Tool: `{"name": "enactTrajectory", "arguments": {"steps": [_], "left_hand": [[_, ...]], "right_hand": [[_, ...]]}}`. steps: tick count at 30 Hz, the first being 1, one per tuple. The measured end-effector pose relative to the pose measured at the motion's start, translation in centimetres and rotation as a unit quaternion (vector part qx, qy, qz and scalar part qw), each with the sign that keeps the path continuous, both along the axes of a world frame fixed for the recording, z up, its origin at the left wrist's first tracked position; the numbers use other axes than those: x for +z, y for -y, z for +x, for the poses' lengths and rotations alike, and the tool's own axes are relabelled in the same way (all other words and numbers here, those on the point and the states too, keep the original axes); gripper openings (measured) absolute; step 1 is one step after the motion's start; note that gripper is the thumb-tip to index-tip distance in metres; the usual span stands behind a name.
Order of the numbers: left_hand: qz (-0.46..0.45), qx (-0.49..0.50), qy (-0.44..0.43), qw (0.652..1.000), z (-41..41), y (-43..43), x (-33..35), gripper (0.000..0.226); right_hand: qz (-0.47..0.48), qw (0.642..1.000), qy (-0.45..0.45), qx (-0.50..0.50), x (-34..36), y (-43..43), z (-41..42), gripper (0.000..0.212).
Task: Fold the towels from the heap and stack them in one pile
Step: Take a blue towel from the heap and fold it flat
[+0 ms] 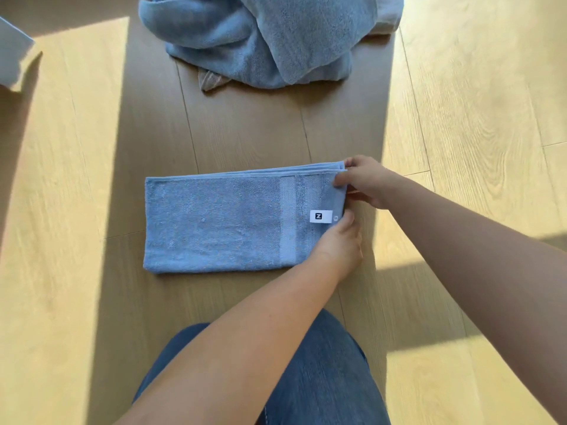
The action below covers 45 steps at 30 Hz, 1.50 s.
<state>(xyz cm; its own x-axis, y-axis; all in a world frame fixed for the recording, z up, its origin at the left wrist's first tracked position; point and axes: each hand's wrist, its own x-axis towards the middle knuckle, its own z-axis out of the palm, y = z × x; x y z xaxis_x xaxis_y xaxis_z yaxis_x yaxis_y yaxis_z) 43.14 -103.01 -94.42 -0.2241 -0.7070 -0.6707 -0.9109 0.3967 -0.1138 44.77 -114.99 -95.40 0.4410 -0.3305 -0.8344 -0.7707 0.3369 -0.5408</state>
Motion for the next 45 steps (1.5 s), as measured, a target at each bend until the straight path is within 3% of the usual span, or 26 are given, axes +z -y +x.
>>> {"name": "enactTrajectory", "arguments": {"steps": [3,5,10,14,17,20,24,26,30,34,37,41,45], "left_hand": [[-0.003,0.006,-0.014,1.0,0.1,-0.4,0.3,0.033],[-0.002,0.003,-0.022,1.0,0.0,-0.5,0.6,0.031],[-0.006,-0.003,-0.05,0.999,-0.6,-0.3,2.4,0.03],[-0.087,-0.008,-0.112,0.99,-1.2,0.0,4.2,0.029],[-0.19,0.024,-0.121,0.974,-1.2,-0.1,5.6,0.01],[-0.268,0.049,-0.146,0.951,-0.6,-0.7,5.5,0.024],[-0.318,0.045,-0.158,0.934,1.4,-3.4,7.5,0.023],[-0.333,0.039,-0.145,0.931,2.9,-5.2,7.8,0.02],[-0.329,0.069,-0.126,0.933,6.1,-9.7,7.5,0.04],[-0.278,0.076,-0.106,0.952,8.8,-13.9,7.8,0.022],[-0.222,0.12,-0.1,0.963,10.1,-16.5,7.2,0.031],[-0.242,0.153,-0.103,0.952,11.5,-18.9,5.4,0.038],[-0.18,0.187,-0.096,0.961,12.6,-20.0,4.5,0.027]], "right_hand": [[0.005,1.0,0.007,0.009,0.1,-0.4,0.3,0.019],[-0.002,1.0,-0.009,0.013,0.4,-0.6,0.4,0.007],[-0.016,1.0,-0.014,-0.019,1.7,-0.3,-0.5,0.015],[-0.062,0.996,-0.022,-0.053,3.2,0.6,-1.9,0.018],[-0.091,0.993,-0.012,-0.073,4.9,1.1,-2.3,0.022],[-0.121,0.99,-0.004,-0.077,6.6,0.7,-1.7,0.026],[-0.158,0.986,0.009,-0.057,8.2,-1.6,0.5,0.022],[-0.181,0.982,0.02,-0.042,8.6,-3.3,2.2,0.032],[-0.208,0.976,0.06,-0.005,8.9,-7.8,5.6,0.042],[-0.223,0.969,0.079,0.066,8.1,-12.1,8.5,0.042],[-0.223,0.966,0.071,0.111,6.8,-14.4,10.1,0.042],[-0.211,0.964,0.056,0.152,4.9,-16.2,11.7,0.038],[-0.211,0.959,0.056,0.178,3.4,-16.8,13.1,0.033]]}}
